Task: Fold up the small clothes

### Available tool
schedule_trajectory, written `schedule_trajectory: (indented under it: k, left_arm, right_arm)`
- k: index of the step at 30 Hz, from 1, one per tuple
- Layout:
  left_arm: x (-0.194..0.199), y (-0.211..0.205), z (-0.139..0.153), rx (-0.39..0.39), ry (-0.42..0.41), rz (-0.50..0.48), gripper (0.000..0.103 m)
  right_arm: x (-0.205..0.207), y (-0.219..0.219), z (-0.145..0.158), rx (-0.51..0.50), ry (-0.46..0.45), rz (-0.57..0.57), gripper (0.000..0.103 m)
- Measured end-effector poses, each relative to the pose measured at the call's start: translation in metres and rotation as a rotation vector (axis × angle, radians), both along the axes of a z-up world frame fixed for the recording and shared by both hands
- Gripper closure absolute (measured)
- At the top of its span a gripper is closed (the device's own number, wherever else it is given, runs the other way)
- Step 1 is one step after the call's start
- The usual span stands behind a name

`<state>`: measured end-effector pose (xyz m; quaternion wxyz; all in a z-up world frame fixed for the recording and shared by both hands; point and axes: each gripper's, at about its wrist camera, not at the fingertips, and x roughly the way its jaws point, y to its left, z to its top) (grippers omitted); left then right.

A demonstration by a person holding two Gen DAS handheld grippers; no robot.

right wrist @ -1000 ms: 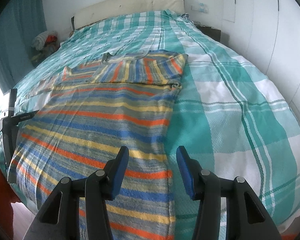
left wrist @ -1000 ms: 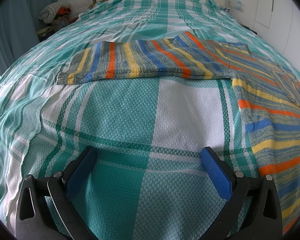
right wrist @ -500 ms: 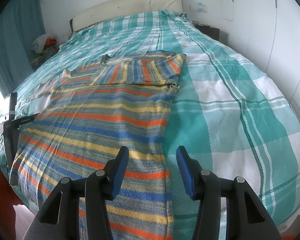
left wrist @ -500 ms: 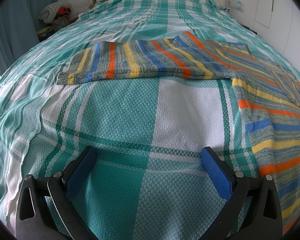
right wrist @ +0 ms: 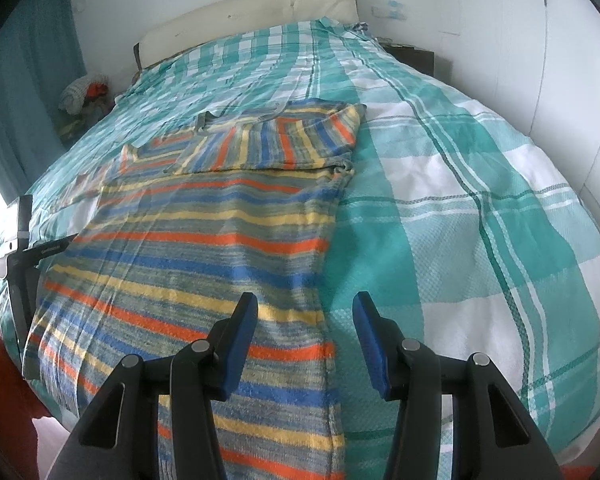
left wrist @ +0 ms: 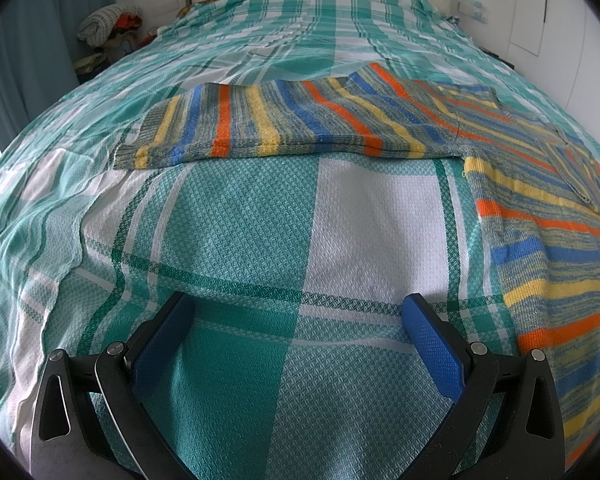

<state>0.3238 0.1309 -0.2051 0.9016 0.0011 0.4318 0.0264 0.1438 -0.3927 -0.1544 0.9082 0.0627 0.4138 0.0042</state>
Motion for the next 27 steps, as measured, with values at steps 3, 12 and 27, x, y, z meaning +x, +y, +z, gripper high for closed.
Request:
schedule_trajectory:
  k: [3, 12, 27]
  left_arm:
    - [0.000, 0.000, 0.000, 0.000, 0.000, 0.000, 0.000]
    - [0.000, 0.000, 0.000, 0.000, 0.000, 0.000, 0.000]
    - [0.000, 0.000, 0.000, 0.000, 0.000, 0.000, 0.000]
  right_arm:
    - [0.000, 0.000, -0.002, 0.002, 0.009, 0.000, 0.053]
    - [-0.003, 0.000, -0.001, 0.012, -0.005, -0.005, 0.053]
    - [0.000, -0.008, -0.001, 0.052, 0.007, -0.032, 0.053]
